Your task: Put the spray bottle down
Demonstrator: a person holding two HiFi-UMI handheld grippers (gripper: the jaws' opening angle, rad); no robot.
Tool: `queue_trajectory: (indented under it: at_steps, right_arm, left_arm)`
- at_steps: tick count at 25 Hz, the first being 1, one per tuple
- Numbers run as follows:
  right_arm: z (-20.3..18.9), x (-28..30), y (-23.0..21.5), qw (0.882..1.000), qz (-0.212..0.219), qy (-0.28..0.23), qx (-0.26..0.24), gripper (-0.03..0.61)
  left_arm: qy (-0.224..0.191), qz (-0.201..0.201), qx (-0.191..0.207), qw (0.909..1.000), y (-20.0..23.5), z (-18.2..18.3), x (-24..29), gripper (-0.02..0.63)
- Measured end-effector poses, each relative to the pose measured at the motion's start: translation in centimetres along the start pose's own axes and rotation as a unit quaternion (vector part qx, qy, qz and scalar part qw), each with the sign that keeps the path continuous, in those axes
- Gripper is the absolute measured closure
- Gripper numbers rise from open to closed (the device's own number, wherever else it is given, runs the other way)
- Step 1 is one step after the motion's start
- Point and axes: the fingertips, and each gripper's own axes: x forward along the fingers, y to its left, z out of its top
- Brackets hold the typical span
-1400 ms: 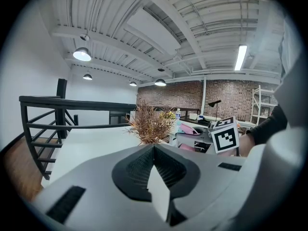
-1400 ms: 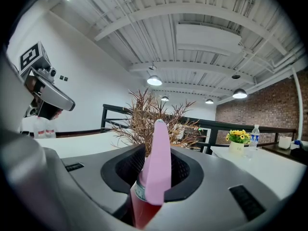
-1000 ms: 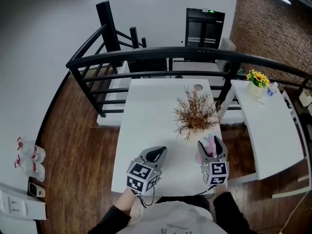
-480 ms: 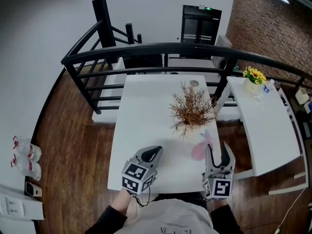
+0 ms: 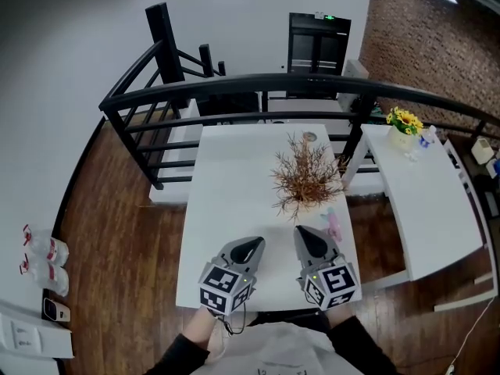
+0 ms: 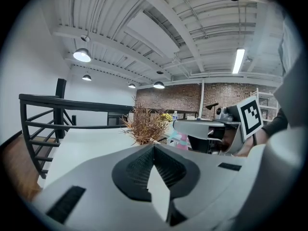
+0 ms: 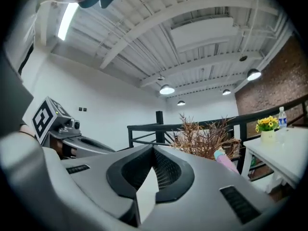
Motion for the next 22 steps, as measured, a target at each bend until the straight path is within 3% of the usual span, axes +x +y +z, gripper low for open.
queue_trajectory:
  at_steps: [6,22]
  right_arm:
    - [-0.1,1.7,1.0,1.0,0.008,0.027,0.014,0.578]
    - [0.4,1.3,2.0,0.999,0.034,0.036,-0.002,0.578]
  left_arm:
    - [-0.004,0.011,-0.002,0.9999,0.2,0.6,-0.9,0.614]
    - [-0.009,0.002,0.009,0.9999,0.1,2.0,-0.6,0.614]
